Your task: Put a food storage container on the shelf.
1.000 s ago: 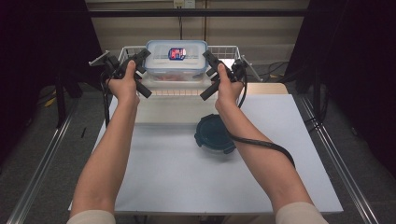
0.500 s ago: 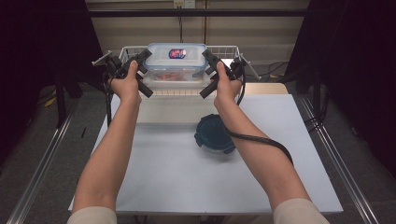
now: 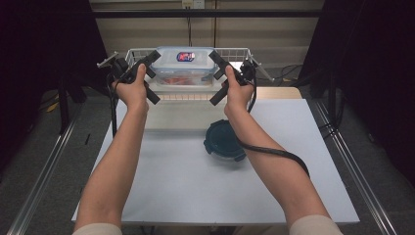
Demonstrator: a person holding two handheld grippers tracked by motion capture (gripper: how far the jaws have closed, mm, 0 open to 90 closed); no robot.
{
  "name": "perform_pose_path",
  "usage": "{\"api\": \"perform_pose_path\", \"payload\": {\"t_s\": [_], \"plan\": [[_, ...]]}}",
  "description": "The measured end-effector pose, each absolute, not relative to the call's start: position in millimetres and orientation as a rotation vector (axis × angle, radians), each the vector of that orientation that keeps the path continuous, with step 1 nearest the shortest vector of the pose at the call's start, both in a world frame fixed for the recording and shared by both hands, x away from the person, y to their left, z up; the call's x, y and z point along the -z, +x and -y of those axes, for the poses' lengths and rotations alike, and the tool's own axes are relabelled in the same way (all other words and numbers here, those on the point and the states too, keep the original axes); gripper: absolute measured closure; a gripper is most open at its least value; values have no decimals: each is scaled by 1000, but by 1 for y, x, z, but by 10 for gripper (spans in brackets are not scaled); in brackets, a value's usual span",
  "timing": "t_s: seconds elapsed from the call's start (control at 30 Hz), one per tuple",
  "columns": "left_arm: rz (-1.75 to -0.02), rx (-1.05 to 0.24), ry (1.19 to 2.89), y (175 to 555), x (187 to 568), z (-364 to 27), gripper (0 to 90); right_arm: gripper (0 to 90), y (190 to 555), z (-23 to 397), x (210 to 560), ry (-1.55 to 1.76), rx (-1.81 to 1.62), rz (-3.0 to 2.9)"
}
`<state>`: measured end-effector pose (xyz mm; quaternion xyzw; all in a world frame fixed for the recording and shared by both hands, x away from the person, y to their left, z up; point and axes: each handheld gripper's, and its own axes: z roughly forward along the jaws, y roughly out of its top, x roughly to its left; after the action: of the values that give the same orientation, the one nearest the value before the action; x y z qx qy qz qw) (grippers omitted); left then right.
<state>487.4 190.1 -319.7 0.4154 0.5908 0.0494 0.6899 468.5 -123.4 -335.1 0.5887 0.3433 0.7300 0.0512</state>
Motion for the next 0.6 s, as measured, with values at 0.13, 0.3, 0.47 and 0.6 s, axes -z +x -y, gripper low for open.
{"api": "perform_pose_path", "payload": {"t_s": [0.13, 0.3, 0.47, 0.6], "plan": [[-1316, -119, 942, 478, 319, -190, 299, 296, 458, 125, 335, 1784, -2233, -1054], [-1292, -136, 965, 464, 317, -187, 266, 285, 444, 125, 337, 1765, -2239, -1086], [-1279, -149, 982, 452, 316, -188, 236, 278, 431, 126, 338, 1754, -2260, -1106], [-1268, -151, 1007, 442, 317, -185, 216, 278, 421, 127, 342, 1749, -2260, -1133]]}}
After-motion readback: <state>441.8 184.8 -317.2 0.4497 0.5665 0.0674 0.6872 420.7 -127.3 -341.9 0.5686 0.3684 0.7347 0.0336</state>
